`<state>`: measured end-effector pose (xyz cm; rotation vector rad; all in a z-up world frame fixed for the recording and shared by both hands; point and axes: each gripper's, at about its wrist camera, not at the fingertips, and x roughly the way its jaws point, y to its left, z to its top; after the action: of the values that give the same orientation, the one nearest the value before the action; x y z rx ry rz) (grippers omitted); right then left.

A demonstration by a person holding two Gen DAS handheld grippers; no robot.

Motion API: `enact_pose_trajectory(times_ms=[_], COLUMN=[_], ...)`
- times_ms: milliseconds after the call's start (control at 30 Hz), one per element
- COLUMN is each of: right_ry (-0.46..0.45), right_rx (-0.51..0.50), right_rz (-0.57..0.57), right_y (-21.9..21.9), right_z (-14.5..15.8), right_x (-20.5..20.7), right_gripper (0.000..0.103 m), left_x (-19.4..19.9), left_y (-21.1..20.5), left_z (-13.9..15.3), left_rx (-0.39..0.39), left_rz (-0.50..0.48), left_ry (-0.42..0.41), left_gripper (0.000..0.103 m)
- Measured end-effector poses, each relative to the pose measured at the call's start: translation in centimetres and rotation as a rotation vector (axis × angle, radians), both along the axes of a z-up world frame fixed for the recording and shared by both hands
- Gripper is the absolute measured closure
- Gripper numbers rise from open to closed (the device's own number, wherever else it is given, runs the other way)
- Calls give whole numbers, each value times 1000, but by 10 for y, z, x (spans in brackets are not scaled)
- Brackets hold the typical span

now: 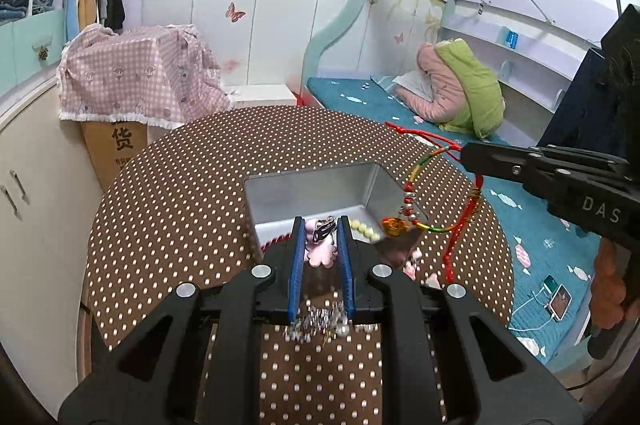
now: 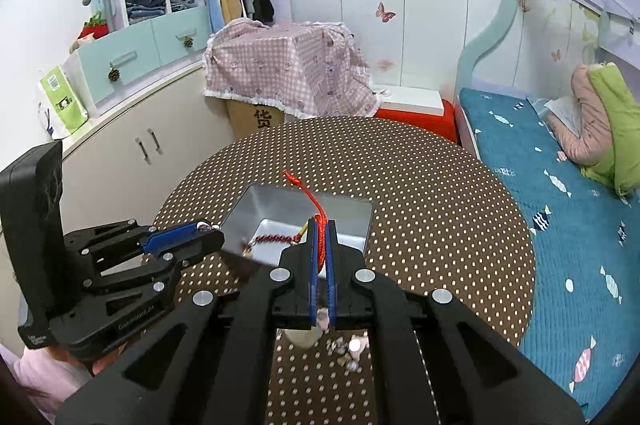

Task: Organize jewelry
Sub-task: 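Carry the red cord and pink charm into the grey box and open both grippers, then withdraw both grippers from the box toward the jade pendant and silver chains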

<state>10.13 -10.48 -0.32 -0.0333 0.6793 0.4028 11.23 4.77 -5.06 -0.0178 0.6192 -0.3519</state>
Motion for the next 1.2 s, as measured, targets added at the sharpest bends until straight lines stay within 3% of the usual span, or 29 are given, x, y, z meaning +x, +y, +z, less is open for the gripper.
enact_pose_trajectory(times_ms=[500,900,1000,1100,1200], right_ry=[81,146,145,135,121], right_rx=[-3,-16,-18,-22,-23], right_rz=[54,63,53,37,24], right_y=[11,11,8,2,-2], right_z=[-25,-40,-38,-33,-28], right_x=[55,61,58,51,46], right_gripper=[100,97,92,81,74], left_x=[59,72,68,60,52], left_y=[-17,-18,-17,-14,-11], left_z=[-22,-35,-34,-31,-27], left_rx=[-6,-4,1,-1,-6], left_rz=[-23,-16,-7,2,9], left_ry=[62,94,90,77,64], left_gripper=[87,86,85,68,68])
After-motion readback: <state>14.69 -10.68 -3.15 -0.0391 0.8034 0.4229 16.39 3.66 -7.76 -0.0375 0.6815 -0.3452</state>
